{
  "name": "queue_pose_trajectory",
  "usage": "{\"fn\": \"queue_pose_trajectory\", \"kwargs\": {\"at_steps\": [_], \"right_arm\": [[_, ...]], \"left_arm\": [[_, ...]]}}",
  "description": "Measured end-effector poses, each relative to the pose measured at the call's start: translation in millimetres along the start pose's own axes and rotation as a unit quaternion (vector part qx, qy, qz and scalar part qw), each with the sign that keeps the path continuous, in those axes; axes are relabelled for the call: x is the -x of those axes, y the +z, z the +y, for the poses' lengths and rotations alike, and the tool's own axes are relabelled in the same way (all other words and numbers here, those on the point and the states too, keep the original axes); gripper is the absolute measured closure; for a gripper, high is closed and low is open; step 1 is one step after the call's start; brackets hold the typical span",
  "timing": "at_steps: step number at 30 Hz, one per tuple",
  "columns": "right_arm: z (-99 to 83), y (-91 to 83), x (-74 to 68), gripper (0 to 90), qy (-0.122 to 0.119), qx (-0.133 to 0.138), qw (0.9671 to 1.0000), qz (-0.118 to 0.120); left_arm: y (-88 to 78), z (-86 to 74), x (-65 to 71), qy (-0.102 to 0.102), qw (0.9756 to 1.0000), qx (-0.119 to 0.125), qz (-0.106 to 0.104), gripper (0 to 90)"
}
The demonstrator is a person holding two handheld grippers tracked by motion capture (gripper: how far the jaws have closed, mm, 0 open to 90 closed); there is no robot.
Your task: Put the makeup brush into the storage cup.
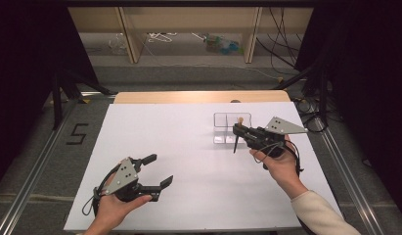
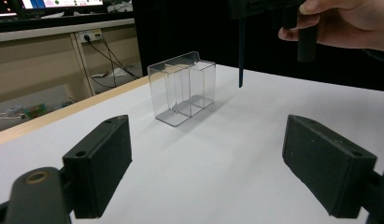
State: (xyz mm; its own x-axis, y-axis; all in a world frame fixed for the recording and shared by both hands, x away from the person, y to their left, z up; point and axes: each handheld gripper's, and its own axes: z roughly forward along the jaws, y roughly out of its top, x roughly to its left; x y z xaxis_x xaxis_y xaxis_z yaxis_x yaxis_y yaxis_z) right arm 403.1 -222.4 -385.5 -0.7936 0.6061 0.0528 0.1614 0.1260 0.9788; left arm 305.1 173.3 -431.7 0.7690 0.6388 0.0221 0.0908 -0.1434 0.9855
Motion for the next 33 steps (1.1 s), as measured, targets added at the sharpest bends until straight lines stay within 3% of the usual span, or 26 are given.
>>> {"fn": "queue_pose_trajectory", "kwargs": {"at_steps": [16,18,19,29,33], "right_arm": [[4.7,1.9,0.9,83.6,-0.005,0.008,0.9999,-0.007],[5.3,2.5,1.3,83.6,-0.009,0.012,0.9999,-0.009],[5.5,2.6,1.3,83.6,-0.008,0.011,0.9999,-0.009],[7.5,5.8,3.9,83.6,-0.012,0.018,0.9997,-0.013],[8.4,5.5,4.4,83.6,-0.010,0.009,0.9998,-0.011]], "left_arm": [[0.3,-0.4,0.4,-0.004,1.0000,-0.001,0.002,15.5],[0.3,0.1,-1.1,0.008,1.0000,-0.002,-0.002,15.5],[0.3,-0.5,0.1,-0.003,1.0000,-0.002,0.001,15.5],[0.0,-0.4,-0.5,0.001,1.0000,-0.004,0.002,15.5],[0.1,-0.4,-0.7,0.002,1.0000,-0.004,0.001,15.5]]}}
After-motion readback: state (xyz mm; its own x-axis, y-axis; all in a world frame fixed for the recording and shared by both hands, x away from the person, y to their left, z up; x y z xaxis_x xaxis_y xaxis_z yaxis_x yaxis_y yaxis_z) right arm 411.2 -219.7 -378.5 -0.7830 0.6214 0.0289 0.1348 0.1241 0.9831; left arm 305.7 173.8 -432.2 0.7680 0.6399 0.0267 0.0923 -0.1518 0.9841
